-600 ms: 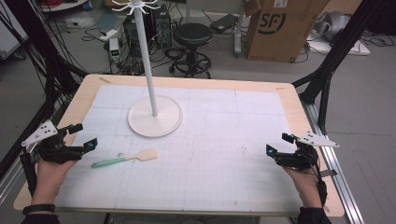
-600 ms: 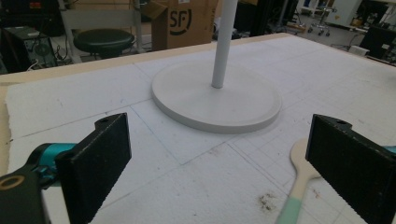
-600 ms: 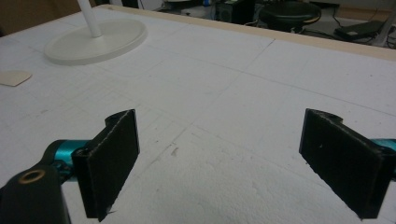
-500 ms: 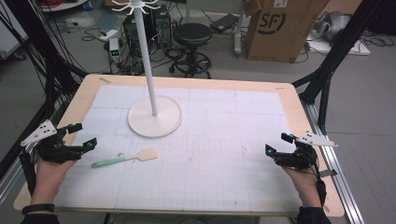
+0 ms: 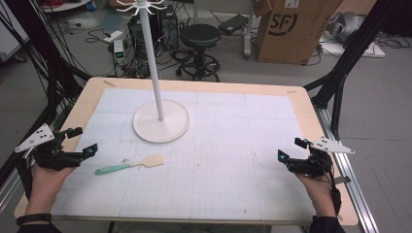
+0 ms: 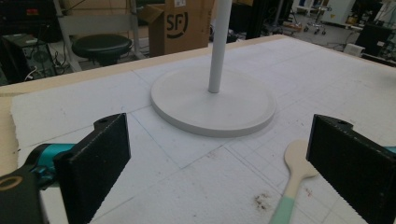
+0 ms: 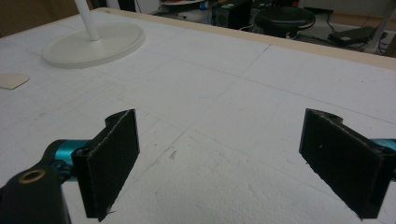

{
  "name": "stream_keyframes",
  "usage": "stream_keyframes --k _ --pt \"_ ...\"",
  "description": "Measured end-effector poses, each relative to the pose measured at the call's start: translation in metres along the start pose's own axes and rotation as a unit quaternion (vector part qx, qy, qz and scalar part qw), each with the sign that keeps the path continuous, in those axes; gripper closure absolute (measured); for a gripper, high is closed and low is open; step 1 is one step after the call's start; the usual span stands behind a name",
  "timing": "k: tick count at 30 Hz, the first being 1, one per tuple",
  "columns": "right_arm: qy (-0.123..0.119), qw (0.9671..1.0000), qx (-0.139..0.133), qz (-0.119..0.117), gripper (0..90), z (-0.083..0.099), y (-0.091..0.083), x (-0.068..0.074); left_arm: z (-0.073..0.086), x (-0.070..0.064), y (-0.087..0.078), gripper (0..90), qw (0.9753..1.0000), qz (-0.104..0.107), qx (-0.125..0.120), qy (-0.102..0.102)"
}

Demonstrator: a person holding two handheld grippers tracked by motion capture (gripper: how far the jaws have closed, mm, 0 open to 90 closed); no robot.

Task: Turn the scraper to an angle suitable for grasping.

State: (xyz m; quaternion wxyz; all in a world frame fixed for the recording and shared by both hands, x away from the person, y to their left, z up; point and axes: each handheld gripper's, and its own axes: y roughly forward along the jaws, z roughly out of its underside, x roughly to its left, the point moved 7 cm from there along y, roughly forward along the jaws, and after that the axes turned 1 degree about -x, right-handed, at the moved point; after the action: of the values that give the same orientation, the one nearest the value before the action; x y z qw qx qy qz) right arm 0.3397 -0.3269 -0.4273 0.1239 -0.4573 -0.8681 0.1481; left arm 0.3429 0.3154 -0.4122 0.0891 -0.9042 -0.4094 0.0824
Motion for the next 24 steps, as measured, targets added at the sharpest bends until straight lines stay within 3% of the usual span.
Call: stream_keyframes --k 13,24 --pt "0.001 1.0000 -0.002 0.000 13.3 0.003 -0.003 -0.004 -0.003 -0.007 0.001 7.9 0.9997 0.019 0.001 0.015" --pt "0.002 1.0000 -0.003 -0.001 13.8 0.002 -0.003 -0.005 -0.005 -0.018 -0.001 31.2 0.9977 0.064 0.003 0.023"
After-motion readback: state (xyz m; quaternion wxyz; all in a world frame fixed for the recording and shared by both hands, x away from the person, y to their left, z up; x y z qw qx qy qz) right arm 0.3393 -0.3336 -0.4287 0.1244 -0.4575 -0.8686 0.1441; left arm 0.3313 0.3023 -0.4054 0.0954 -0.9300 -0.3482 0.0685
